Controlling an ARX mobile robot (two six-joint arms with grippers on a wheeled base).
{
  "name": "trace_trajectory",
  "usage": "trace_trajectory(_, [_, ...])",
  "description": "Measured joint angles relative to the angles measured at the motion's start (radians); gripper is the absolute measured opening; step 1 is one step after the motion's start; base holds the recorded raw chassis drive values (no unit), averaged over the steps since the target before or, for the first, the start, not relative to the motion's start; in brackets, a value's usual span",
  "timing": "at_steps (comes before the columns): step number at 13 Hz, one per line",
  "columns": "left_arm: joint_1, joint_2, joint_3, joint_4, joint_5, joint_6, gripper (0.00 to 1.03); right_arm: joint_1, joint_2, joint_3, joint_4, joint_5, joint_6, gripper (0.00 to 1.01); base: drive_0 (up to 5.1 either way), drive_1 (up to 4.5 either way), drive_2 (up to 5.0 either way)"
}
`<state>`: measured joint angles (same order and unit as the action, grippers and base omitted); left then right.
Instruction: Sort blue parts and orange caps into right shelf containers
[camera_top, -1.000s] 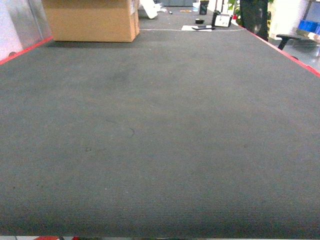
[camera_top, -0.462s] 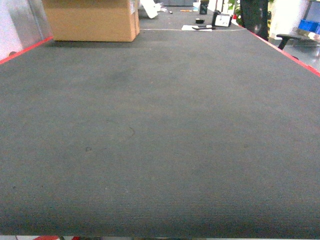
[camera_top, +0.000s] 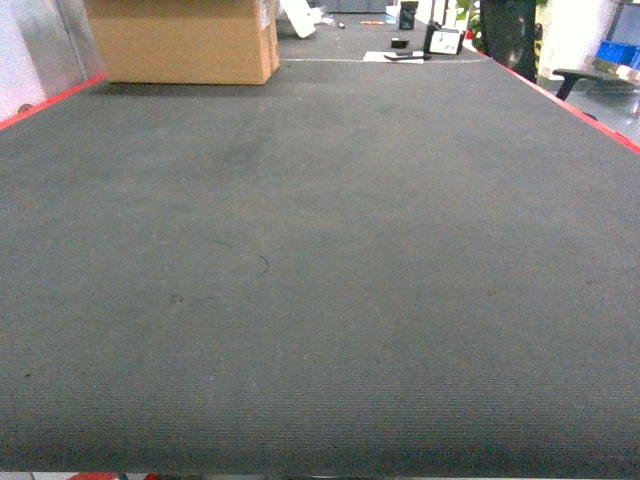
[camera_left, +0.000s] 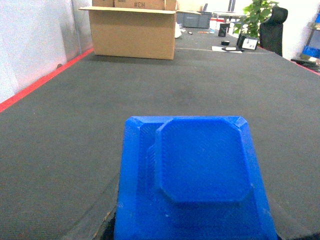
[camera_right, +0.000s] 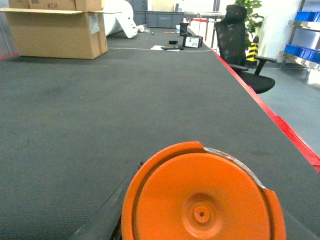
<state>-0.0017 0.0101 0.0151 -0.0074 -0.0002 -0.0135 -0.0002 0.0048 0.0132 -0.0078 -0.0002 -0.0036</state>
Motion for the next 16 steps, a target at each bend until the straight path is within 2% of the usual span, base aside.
trace_trajectory(7, [0.0,0.0,0.0,0.0,0.0,0.0,0.44,0.0,0.0,0.0,0.002,0.0,0.0,0.45,0.0,0.0,0.0])
trace_trajectory(16, [0.002,0.0,0.0,0.0,-0.001,0.0,0.44,0.0,0.0,0.0,0.001,0.0,0.0,0.45,-1.6,-1.64,-1.6])
